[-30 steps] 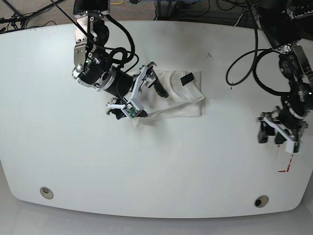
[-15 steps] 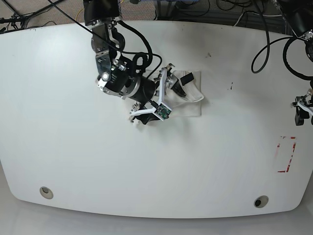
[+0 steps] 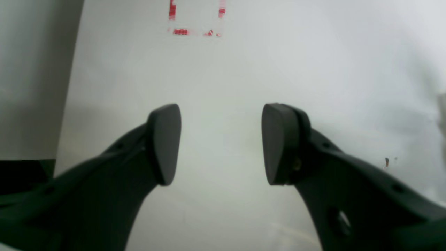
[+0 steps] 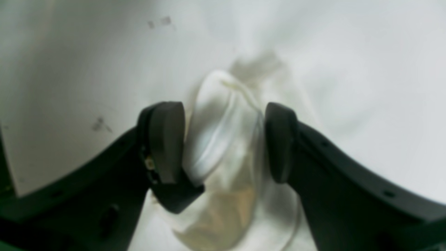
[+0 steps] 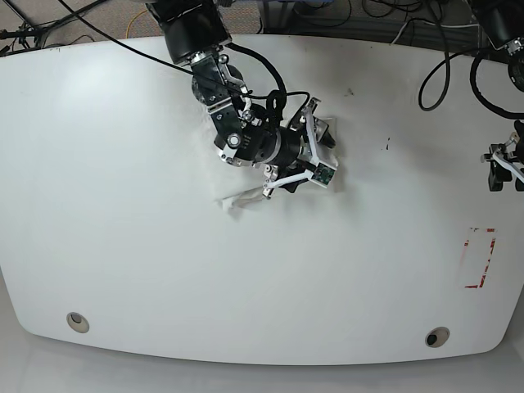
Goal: Fold the T-shirt properly
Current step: 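Drag the bundled shirt with the right gripper toward the red taped rectangle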
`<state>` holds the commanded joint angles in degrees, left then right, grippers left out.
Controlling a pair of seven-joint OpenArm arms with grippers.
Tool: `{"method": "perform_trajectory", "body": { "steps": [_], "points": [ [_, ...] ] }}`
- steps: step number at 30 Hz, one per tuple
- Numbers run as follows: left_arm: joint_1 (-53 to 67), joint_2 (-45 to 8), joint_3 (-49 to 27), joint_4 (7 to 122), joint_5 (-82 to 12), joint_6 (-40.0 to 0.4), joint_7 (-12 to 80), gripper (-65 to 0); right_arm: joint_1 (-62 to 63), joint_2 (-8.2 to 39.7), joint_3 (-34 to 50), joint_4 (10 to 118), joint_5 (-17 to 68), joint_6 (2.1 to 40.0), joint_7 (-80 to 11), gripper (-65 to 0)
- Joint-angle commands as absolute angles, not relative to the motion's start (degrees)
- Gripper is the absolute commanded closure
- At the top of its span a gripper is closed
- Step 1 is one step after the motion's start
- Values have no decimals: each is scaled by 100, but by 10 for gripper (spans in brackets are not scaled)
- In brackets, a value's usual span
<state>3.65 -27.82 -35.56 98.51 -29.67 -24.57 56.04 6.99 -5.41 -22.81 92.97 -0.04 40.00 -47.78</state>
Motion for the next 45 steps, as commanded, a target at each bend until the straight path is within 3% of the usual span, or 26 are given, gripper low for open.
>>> {"method": "perform_trajectory", "body": {
  "steps": [7,8,18,33,42,45],
  "points": [
    [470,-2782,-3556,9851,-2967,-2457,5604,-346,690,-576,-2264,9341,-66,4000,-4549,-19],
    [479,-2782,-3556,9851,-2967,-2457,5604,-346,690,-576,-2264,9411,-66,4000,-4549,-6],
    [488,-2659,-3547,9851,-2949,-2457,5622,-346,585,-585,-2273,10387,-48,4000,-4558,-27],
    [725,-2607,-3345,9851,-2949,-2457,5613,-346,963,-900,-2255,9692,-48,4000,-4497,-27],
    [919,-2580,-2774,9842,-2958,-2457,5604,-346,1112,-900,-2246,9895,22,4000,-4418,-27],
    [919,-2440,-2677,9824,-2949,-2457,5604,-346,1138,-900,-2237,10123,462,4000,-4444,-27]
  ]
}}
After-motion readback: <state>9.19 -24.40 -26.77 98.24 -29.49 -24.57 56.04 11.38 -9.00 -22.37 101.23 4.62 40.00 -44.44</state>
